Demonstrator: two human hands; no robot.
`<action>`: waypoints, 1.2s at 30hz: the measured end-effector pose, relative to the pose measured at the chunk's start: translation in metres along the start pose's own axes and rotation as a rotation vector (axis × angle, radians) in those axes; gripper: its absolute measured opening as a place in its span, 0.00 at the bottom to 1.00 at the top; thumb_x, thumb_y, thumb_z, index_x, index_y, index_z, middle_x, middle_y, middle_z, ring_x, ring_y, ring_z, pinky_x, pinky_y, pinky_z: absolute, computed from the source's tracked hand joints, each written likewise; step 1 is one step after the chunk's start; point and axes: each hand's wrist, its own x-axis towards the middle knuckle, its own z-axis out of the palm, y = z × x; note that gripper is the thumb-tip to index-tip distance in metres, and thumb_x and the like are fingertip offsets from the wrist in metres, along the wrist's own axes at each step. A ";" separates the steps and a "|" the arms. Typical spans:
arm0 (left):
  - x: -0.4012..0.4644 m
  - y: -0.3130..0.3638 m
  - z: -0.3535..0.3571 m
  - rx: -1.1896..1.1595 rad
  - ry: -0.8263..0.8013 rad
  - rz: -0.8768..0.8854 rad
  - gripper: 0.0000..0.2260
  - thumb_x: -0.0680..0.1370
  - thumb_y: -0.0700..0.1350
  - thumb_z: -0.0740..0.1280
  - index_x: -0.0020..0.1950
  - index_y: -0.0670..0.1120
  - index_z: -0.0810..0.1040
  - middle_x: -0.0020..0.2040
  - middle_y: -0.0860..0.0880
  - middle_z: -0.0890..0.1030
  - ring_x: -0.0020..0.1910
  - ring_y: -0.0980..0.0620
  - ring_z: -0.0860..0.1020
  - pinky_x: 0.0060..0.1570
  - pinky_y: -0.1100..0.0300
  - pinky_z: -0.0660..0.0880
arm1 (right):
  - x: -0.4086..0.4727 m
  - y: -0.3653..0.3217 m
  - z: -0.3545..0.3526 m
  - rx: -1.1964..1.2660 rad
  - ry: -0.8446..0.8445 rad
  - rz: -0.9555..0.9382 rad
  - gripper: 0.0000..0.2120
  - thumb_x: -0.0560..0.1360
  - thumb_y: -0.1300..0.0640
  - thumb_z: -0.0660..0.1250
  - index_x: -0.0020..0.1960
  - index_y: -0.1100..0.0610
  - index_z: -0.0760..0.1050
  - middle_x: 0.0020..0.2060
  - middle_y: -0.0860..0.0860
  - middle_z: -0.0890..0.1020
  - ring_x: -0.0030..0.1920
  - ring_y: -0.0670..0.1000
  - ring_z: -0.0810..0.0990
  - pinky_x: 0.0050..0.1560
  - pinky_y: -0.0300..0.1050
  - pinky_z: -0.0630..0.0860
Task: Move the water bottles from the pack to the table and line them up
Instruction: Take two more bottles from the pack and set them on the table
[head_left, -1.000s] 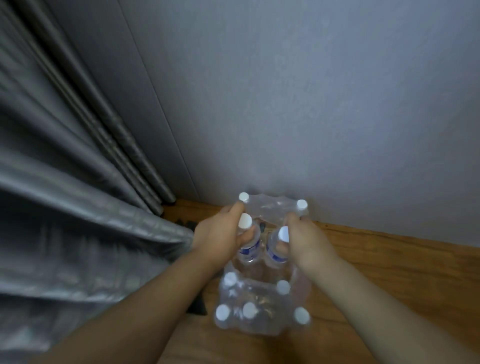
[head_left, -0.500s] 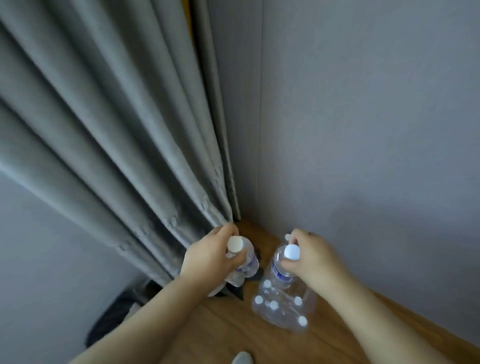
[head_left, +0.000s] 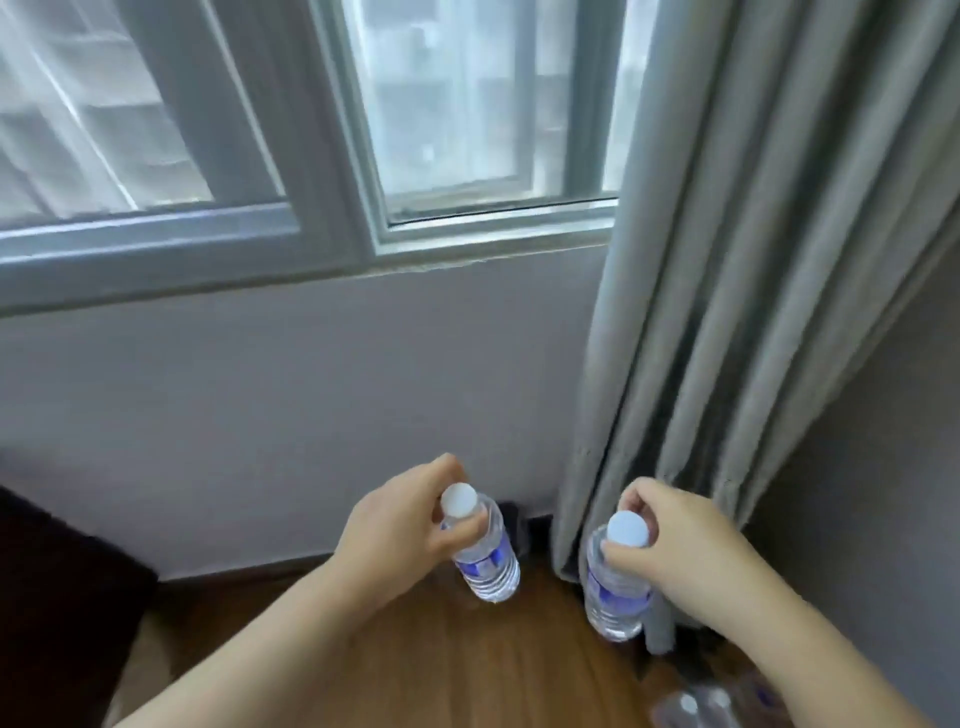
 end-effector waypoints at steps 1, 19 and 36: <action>-0.016 -0.017 -0.018 0.000 0.034 -0.047 0.13 0.70 0.59 0.65 0.46 0.53 0.69 0.39 0.54 0.77 0.39 0.56 0.74 0.37 0.62 0.71 | 0.000 -0.024 0.008 -0.007 -0.031 -0.058 0.07 0.66 0.52 0.69 0.41 0.51 0.72 0.36 0.48 0.78 0.39 0.50 0.77 0.38 0.44 0.74; -0.407 -0.345 -0.263 -0.001 0.461 -0.781 0.08 0.71 0.55 0.69 0.44 0.56 0.71 0.38 0.55 0.78 0.37 0.55 0.76 0.34 0.58 0.72 | -0.145 -0.459 0.292 -0.030 -0.423 -0.753 0.09 0.67 0.51 0.70 0.43 0.52 0.73 0.37 0.48 0.79 0.37 0.47 0.75 0.36 0.41 0.72; -0.623 -0.572 -0.412 0.083 0.788 -1.268 0.11 0.73 0.53 0.70 0.50 0.54 0.71 0.43 0.54 0.77 0.43 0.52 0.78 0.37 0.63 0.76 | -0.268 -0.791 0.534 -0.051 -0.710 -1.209 0.12 0.67 0.50 0.70 0.44 0.55 0.72 0.37 0.50 0.78 0.36 0.47 0.75 0.32 0.41 0.71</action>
